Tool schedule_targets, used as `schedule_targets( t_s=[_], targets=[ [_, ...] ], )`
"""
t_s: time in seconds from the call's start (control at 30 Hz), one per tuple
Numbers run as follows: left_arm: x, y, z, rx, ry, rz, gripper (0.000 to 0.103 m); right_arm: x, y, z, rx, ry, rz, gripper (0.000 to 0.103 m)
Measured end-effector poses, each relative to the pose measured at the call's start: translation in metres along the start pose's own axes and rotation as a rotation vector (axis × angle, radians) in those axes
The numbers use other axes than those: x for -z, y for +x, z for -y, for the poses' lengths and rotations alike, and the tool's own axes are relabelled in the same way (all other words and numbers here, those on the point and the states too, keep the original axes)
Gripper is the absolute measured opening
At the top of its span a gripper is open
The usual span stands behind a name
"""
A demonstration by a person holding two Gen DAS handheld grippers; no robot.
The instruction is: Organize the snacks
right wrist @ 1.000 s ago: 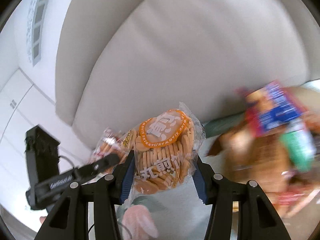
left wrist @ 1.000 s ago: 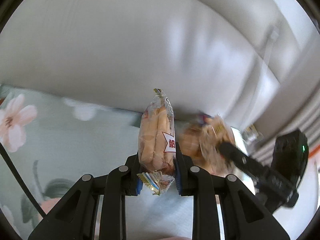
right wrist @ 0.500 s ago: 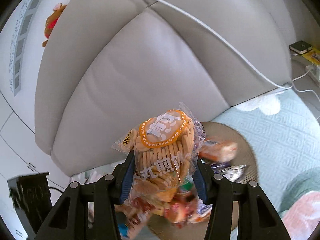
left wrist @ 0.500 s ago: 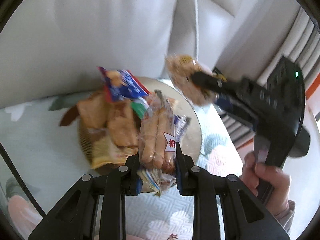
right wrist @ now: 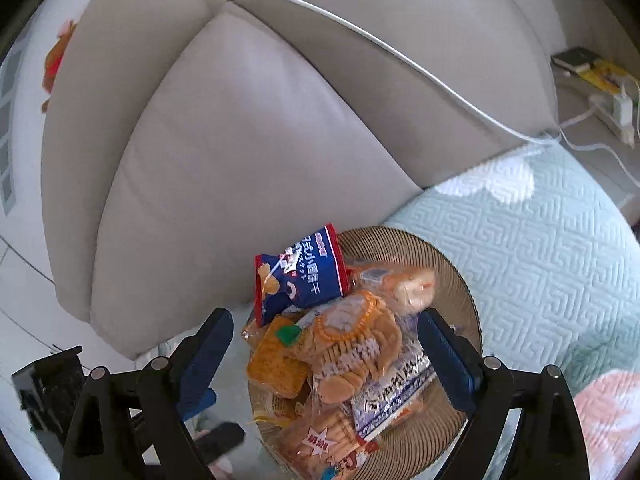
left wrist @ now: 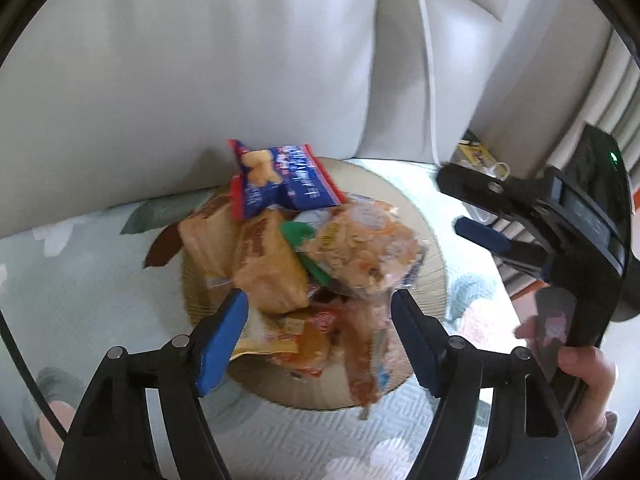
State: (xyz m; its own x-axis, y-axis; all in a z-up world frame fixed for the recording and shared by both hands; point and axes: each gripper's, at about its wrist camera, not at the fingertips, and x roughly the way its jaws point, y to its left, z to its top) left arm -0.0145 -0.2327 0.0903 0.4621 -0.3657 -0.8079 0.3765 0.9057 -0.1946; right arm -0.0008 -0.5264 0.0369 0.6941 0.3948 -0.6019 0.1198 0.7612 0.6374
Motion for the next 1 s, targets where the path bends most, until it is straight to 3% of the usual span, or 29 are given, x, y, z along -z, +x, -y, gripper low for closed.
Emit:
schedule_targets(
  t_s=[0.13,0.27,0.5,0.67,0.83,1.0],
  targets=[
    [0.003,-0.007,-0.018,-0.041,-0.046,0.003,0.072,0.009,-0.011,-0.009,0.007,0.019,-0.033,0.092],
    [0.009,-0.007,-0.034,-0.142,-0.081,-0.024,0.072,0.024,-0.007,-0.028,0.087,-0.062,-0.112,0.102],
    [0.035,0.005,-0.059,-0.145,-0.248,-0.07,0.072,0.061,0.008,-0.069,0.206,-0.286,-0.258,0.103],
    [0.05,0.018,-0.056,-0.217,-0.232,-0.078,0.072,0.083,0.016,-0.078,0.219,-0.362,-0.328,0.103],
    [0.053,0.024,-0.049,-0.244,-0.196,-0.078,0.072,0.096,0.021,-0.076,0.272,-0.405,-0.342,0.103],
    [0.051,0.025,-0.048,-0.242,-0.19,-0.072,0.072,0.095,0.018,-0.068,0.272,-0.383,-0.335,0.103]
  ],
)
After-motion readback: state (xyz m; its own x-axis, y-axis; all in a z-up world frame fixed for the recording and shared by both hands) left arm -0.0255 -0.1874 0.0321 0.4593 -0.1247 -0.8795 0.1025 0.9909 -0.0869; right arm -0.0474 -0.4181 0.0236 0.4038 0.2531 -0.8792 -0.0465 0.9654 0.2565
